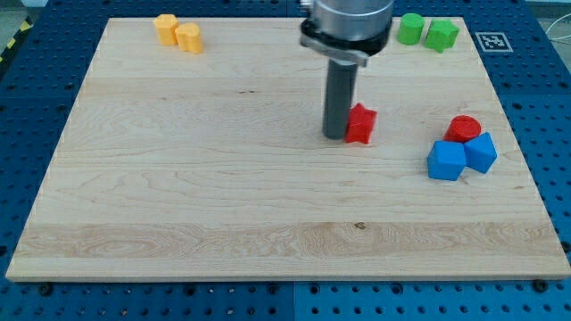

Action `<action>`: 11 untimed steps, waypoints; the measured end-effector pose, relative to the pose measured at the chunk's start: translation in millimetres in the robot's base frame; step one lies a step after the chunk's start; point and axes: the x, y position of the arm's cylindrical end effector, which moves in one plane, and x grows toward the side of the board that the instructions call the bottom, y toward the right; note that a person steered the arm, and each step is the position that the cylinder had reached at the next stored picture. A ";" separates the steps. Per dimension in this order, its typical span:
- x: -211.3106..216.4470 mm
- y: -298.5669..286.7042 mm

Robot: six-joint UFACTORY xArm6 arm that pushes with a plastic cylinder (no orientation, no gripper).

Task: Slide the red star a bit down

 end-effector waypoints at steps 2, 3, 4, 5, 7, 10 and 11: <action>-1.6 -7.4; -11.9 -26.0; -41.4 -25.5; -58.7 -5.2; -23.1 51.4; -16.3 26.1; -16.0 14.2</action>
